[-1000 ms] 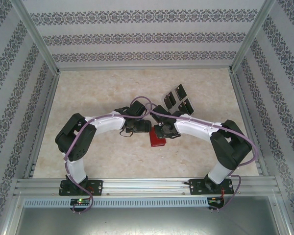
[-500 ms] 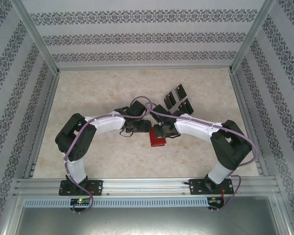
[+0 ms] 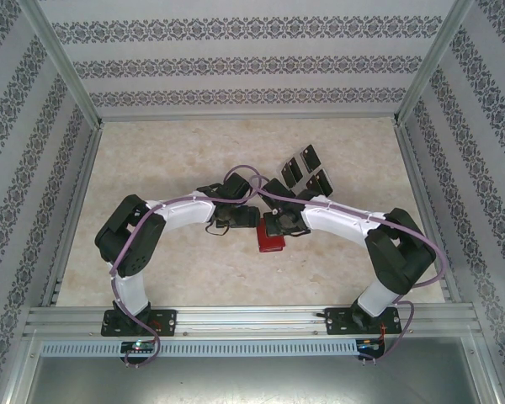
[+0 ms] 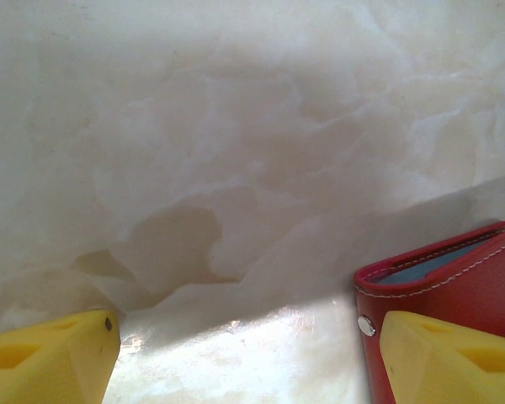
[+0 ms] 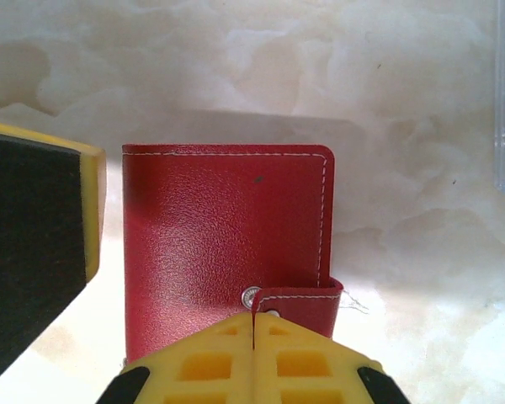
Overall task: Put the credit cards into the card holder
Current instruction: Close the button on the card holder.
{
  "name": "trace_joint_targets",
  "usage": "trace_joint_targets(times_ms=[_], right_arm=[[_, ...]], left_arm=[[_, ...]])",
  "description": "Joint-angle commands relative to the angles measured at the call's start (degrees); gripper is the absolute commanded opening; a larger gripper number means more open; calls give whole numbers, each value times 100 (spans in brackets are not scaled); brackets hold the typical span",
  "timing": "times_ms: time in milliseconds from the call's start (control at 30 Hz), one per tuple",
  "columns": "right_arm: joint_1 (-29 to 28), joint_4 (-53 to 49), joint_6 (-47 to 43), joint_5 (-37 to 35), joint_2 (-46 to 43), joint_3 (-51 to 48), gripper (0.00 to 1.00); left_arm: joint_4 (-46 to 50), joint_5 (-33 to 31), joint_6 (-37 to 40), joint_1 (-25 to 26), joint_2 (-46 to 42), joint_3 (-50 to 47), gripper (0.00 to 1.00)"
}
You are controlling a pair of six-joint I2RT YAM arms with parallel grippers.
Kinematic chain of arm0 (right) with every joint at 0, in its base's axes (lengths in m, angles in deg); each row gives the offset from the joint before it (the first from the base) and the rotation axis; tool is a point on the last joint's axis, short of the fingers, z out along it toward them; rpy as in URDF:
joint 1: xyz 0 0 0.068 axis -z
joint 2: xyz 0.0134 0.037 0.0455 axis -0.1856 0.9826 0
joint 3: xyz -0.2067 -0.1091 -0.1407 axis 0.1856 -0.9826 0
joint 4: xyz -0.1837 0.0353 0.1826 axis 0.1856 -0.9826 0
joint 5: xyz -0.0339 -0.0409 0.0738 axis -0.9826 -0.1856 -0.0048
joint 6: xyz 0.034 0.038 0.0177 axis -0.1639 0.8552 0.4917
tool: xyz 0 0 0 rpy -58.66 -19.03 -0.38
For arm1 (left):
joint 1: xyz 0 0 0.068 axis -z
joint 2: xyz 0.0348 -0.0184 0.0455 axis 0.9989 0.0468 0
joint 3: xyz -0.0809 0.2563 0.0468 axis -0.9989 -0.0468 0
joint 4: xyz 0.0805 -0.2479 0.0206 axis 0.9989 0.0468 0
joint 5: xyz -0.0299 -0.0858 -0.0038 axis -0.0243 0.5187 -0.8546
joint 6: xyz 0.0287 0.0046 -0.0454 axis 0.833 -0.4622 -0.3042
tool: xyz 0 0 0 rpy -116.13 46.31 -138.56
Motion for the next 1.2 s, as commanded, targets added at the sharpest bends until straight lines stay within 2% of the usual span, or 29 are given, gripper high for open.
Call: trace_joint_targets(times_ms=[0,1167], right_arm=[[-42,75,-14,144,37,153,0],[1,427,85,431,512,-166,0]], left_arm=[[-403,440,36,41,312,6,82],[-377,448,45,50,328,7,82]])
